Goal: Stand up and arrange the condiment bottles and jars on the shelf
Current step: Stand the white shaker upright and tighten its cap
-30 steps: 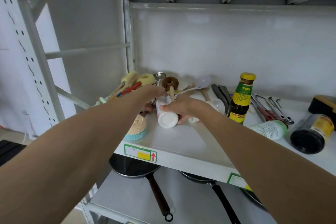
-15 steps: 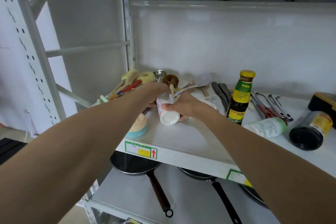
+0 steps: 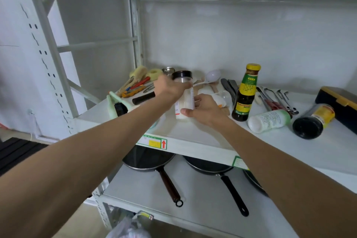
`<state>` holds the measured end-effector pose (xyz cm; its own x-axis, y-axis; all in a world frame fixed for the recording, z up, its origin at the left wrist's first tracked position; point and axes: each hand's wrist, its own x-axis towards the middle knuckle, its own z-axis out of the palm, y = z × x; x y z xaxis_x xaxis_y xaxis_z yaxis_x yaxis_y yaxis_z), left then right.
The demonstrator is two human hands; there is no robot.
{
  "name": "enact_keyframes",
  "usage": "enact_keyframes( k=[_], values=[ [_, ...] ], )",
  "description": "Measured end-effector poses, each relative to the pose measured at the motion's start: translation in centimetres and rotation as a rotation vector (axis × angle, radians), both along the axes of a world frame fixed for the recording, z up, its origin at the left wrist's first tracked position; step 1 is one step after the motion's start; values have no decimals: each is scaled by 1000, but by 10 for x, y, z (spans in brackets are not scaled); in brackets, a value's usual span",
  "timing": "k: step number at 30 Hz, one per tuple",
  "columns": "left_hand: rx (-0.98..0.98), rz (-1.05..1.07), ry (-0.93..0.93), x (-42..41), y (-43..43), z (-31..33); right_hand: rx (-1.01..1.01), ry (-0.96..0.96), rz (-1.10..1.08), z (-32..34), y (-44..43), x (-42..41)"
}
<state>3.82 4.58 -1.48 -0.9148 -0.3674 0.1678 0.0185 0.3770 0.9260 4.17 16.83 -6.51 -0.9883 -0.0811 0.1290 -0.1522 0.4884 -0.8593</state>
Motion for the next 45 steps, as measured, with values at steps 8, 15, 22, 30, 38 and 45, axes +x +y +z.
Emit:
enact_keyframes(
  k=[8, 15, 22, 30, 38, 45],
  values=[
    [-72, -23, 124, 20, 7, -21, -90, 55, -45, -19, 4, 10],
    [-104, -18, 126, 28, 13, -29, -153, 74, -41, -28, 3, 16],
    [59, -266, 6, 27, -5, 1, -94, 49, -42, -28, 6, 24],
    [23, -465, -96, 13, -20, 37, -191, 74, -160, -24, -9, 22],
    [9, -304, -79, 12, -12, 29, -233, 56, -110, -22, -9, 17],
    [-92, -45, -78, 13, -8, 27, -190, -48, 74, -21, -16, 12]
  ],
)
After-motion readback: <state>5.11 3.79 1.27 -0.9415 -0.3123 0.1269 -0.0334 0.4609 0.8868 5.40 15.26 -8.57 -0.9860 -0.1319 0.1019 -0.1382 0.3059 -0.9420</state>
